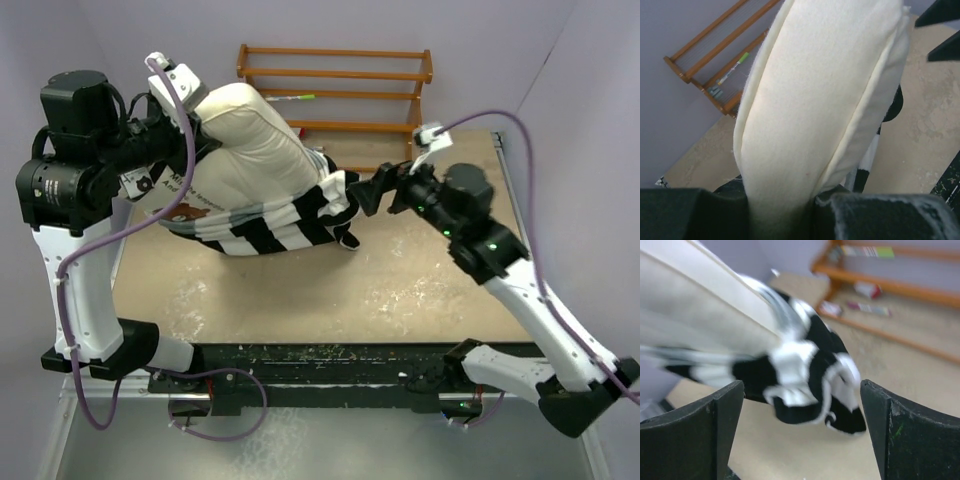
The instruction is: Remove the pillowcase from the pillow
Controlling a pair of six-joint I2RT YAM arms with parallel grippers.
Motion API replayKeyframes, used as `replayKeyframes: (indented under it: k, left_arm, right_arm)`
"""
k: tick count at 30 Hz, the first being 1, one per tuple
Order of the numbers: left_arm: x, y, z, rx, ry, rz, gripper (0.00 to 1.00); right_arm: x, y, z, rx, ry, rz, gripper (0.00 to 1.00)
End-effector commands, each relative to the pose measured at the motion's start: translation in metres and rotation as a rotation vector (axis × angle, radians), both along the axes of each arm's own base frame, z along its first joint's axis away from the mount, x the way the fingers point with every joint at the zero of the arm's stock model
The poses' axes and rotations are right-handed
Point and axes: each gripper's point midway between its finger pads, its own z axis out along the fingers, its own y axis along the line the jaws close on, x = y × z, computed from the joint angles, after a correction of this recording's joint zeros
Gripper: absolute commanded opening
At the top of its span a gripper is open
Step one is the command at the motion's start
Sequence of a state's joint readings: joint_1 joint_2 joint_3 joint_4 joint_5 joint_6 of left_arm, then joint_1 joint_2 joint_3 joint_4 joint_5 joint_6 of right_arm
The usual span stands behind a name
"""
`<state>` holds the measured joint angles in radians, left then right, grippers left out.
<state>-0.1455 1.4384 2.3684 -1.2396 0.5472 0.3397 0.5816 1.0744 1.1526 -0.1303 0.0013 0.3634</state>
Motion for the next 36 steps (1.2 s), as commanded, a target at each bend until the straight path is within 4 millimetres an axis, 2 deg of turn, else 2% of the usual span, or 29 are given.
replayKeyframes:
  k: [1,5,7,10,12,14,16,20,24,27,28,29,30,31,32,33,34,36]
  left_arm:
    - [-0.006,-0.007,0.041,0.028,-0.231,-0.089,0.0]
    - [-0.011,-0.018,0.033,0.013,-0.198,-0.167,0.0]
    - [-0.017,-0.025,0.03,-0.01,-0.168,-0.218,0.0]
    - [-0.022,-0.034,0.026,-0.058,-0.112,-0.265,0.0]
    - [-0.026,-0.04,0.021,-0.087,-0.07,-0.299,0.0]
    - [-0.03,-0.045,0.015,-0.105,-0.041,-0.336,0.0]
    - [-0.034,-0.048,0.012,-0.115,-0.028,-0.364,0.0]
    - [-0.038,-0.049,0.008,-0.105,-0.02,-0.388,0.0]
    - [-0.04,-0.051,0.006,-0.104,-0.017,-0.404,0.0]
    - [-0.042,-0.052,0.013,-0.121,-0.03,-0.409,0.0]
    - [-0.043,-0.052,0.016,-0.127,-0.036,-0.407,0.09]
    - [-0.045,-0.052,0.018,-0.13,-0.039,-0.404,0.38]
    - [-0.045,-0.049,0.018,-0.126,-0.04,-0.384,0.76]
    - [-0.044,-0.046,0.017,-0.121,-0.038,-0.356,0.97]
    - [-0.04,-0.042,0.012,-0.107,-0.03,-0.319,1.0]
    - [-0.035,-0.037,0.003,-0.085,-0.006,-0.281,1.0]
    - [-0.028,-0.031,-0.013,-0.055,0.034,-0.241,1.0]
    - [-0.016,-0.018,-0.047,-0.003,0.115,-0.164,1.0]
  right_arm:
    - [-0.067,0.007,0.092,-0.019,-0.209,0.301,1.0]
    - [-0.075,0.025,0.145,-0.007,-0.334,0.428,1.0]
    - [-0.074,0.042,0.167,0.014,-0.381,0.513,1.0]
    - [-0.069,0.072,0.189,0.018,-0.425,0.6,1.0]
    - [-0.066,0.098,0.191,-0.014,-0.44,0.645,1.0]
    - [-0.066,0.124,0.185,-0.048,-0.439,0.694,1.0]
    - [-0.064,0.141,0.175,-0.058,-0.418,0.741,1.0]
    - [-0.066,0.158,0.151,-0.063,-0.39,0.843,1.0]
    - [-0.061,0.173,0.109,-0.114,-0.31,0.919,0.99]
    - [-0.057,0.182,0.089,-0.125,-0.26,0.955,0.85]
    - [-0.06,0.184,0.09,-0.106,-0.26,0.971,0.77]
    - [-0.059,0.183,0.095,-0.087,-0.274,0.968,0.66]
    - [-0.052,0.178,0.101,-0.063,-0.282,0.926,0.51]
    - [-0.039,0.168,0.111,-0.024,-0.295,0.865,0.29]
    - [-0.022,0.153,0.121,0.036,-0.292,0.783,0.04]
    - [-0.004,0.134,0.127,0.101,-0.273,0.703,0.0]
    - [0.009,0.112,0.136,0.159,-0.279,0.645,0.0]
    - [0.014,0.082,0.139,0.217,-0.296,0.621,0.0]
